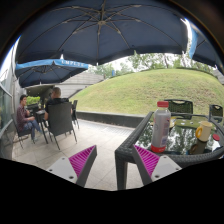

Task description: Pour water

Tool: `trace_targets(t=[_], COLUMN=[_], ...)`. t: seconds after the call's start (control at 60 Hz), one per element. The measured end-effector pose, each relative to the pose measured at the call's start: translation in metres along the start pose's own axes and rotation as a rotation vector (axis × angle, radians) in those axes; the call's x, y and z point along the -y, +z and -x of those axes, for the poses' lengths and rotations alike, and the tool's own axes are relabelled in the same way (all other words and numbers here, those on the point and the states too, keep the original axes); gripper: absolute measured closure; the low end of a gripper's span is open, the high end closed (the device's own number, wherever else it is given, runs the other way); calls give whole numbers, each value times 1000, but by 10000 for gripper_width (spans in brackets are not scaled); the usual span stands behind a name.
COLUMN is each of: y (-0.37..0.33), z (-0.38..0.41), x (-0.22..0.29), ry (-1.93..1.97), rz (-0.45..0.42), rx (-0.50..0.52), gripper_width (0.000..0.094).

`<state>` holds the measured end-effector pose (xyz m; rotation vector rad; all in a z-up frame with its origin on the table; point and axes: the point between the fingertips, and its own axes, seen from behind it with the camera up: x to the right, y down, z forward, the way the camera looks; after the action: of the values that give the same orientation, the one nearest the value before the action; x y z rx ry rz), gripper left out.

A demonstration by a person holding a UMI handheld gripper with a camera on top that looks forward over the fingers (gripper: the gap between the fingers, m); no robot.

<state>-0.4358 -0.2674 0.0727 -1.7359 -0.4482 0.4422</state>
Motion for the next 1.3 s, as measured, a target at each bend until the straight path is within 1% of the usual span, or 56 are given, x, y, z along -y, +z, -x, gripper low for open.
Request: trace_targets(t=[0.067, 0.133, 0.15, 0.217, 0.233, 0.35, 0.367, 0.483, 0.583, 0.667, 0.817, 0.85, 0.867, 0.883, 0.917, 0.983, 1.05, 1.1, 1.217, 1.3], y=[-1, -1, -11, -9, -18, -15, -23, -21, -4, 26, 81, 91, 95, 99, 105, 110, 112, 117, 113, 112], z=[5, 16, 21, 10, 8, -34, -38, -94, -130, -150, -168, -173, -174, -175, -177, -183, -186, -183, -188, -194], x=[6, 5, 8, 10, 13, 8, 11, 15, 24, 19, 35, 40, 41, 43, 48, 49, 50, 50, 51, 56], ry=[-14, -13, -11, -38, -50, -80, -78, -56, -41, -48, -64, -76, -84, -92, -106, -71, 0, -10, 20, 124], rz=[-26, -28, -28, -59, -61, -77, -77, -95, -125, -99, -121, -132, -135, -141, -157, -176, -192, -187, -185, -179], rx=[-3, 23, 31, 39, 33, -15, -27, -128, -176, -199, -226, -239, -242, -242, -248, -249, -237, -226, -217, -205], gripper_width=[158, 160, 159, 166, 164, 165, 165, 159, 162, 161, 160, 174, 198, 243, 406, 426, 515, 578, 589, 589])
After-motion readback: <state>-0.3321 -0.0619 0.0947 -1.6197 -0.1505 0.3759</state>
